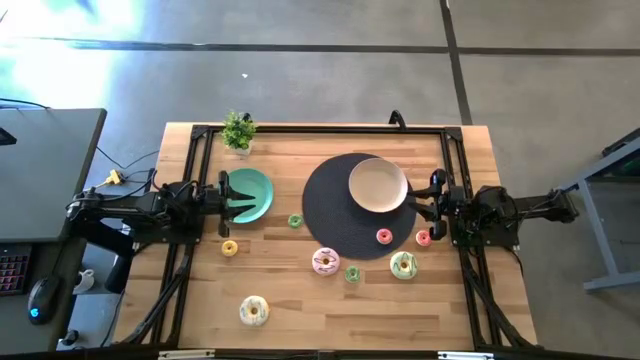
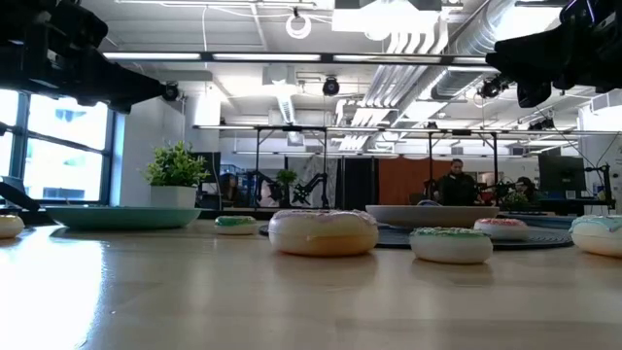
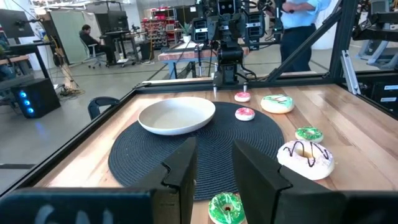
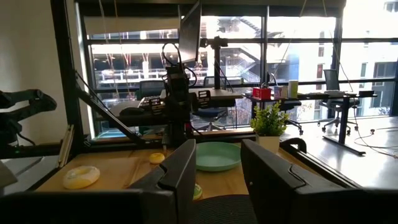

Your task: Pick & Place donuts

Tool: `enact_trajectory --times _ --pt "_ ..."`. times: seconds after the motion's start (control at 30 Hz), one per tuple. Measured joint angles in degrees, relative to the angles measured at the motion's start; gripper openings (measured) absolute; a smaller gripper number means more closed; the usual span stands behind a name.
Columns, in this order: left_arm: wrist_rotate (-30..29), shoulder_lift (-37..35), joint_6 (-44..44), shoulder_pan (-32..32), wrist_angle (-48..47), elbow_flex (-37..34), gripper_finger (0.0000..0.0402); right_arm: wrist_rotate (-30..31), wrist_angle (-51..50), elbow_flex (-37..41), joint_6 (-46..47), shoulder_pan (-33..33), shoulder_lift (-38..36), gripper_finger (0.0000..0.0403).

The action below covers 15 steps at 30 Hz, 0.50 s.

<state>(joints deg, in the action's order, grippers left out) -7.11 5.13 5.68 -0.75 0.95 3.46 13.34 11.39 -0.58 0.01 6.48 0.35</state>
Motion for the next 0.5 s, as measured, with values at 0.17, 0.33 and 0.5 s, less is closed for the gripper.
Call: enact_trajectory --times 0.17,0.33,0.5 --pt "-0.02 0.02 0.13 0.00 0.00 0.00 0.0101 0.01 -0.01 0.00 -0.02 0.00 -0.01 0.0124" --pt "-1.51 0.00 11.18 0.00 1.06 -0.02 0.0101 0.01 0.01 0.00 0.00 0.00 -0.01 0.0124" --pt "-1.51 0.00 11.92 0.00 -0.05 -0.02 0.0101 0.01 -0.01 0.00 -0.02 0.00 0.01 0.0124"
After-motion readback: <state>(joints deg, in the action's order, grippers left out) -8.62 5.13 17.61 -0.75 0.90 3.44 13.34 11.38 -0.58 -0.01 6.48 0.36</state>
